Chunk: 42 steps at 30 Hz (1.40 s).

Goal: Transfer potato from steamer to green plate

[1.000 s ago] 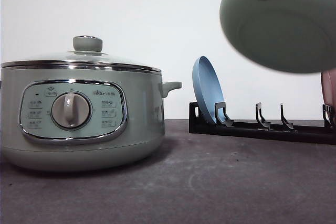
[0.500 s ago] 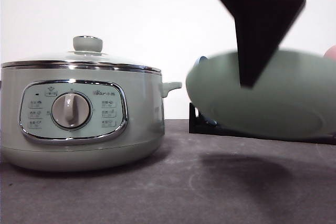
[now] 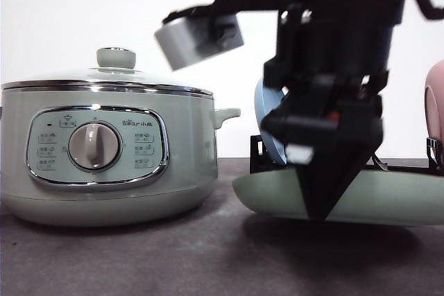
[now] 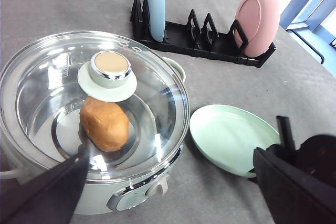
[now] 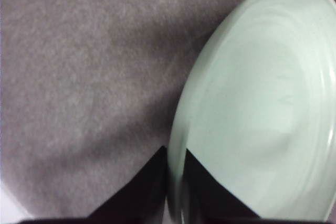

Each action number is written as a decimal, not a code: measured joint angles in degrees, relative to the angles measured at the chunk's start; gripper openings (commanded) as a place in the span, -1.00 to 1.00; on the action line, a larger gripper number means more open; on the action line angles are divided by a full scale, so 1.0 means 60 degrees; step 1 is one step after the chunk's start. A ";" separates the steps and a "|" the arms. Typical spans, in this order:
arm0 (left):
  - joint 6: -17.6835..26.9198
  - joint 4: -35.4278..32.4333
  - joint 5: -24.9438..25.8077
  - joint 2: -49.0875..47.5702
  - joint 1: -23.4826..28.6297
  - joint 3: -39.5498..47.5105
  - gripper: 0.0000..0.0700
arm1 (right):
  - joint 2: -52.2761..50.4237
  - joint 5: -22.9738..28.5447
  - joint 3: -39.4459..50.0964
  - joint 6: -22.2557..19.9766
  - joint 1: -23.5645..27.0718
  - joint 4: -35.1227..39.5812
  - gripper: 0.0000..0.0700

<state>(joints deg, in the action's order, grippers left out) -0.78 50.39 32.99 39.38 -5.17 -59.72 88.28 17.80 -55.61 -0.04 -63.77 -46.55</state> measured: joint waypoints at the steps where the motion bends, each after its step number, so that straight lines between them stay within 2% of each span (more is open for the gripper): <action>1: 0.0002 0.0000 0.0000 0.0000 0.0000 0.0000 0.82 | 0.0095 -0.0015 0.0000 0.0018 0.0002 0.0105 -0.99; 5: 0.0000 0.0004 0.0000 0.0000 0.0000 0.0000 0.82 | 0.0331 -0.0321 0.0000 0.0087 0.0004 0.0435 -0.92; 6: 0.0000 0.0004 0.0000 0.0000 0.0000 0.0000 0.82 | 0.0360 -0.0407 0.0000 0.0105 0.0007 0.0463 -0.81; 9: 0.0000 0.0004 0.0000 0.0000 0.0000 0.0000 0.82 | 0.0553 -0.0761 0.0000 0.0236 0.0022 0.0512 -0.18; 11: 0.0003 0.0007 0.0000 0.0000 0.0000 0.0000 0.82 | 0.0720 -0.0810 0.0010 0.0314 0.0015 0.0519 0.03; 22: 0.0002 0.0007 0.0000 0.0000 0.0000 0.0000 0.82 | 0.0552 -0.0737 0.0040 0.0486 0.0020 0.0813 0.04; 32: 0.0004 0.0007 0.0000 0.0000 0.0000 0.0000 0.82 | -0.2024 -0.0830 -0.0570 0.0486 0.0177 0.0507 0.04; 37: 0.0000 0.0007 0.0000 0.0000 0.0000 0.0000 0.82 | -0.3244 -0.1699 -0.1484 0.0486 0.0832 0.0515 0.04; 42: -0.0026 0.0007 0.0000 0.0000 0.0000 0.0000 0.82 | -0.3756 -0.3290 -0.2323 0.0482 0.1900 0.0514 0.04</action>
<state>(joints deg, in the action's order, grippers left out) -0.93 50.43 32.99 39.38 -5.17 -59.72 65.74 -1.94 -69.55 2.85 -52.37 -43.46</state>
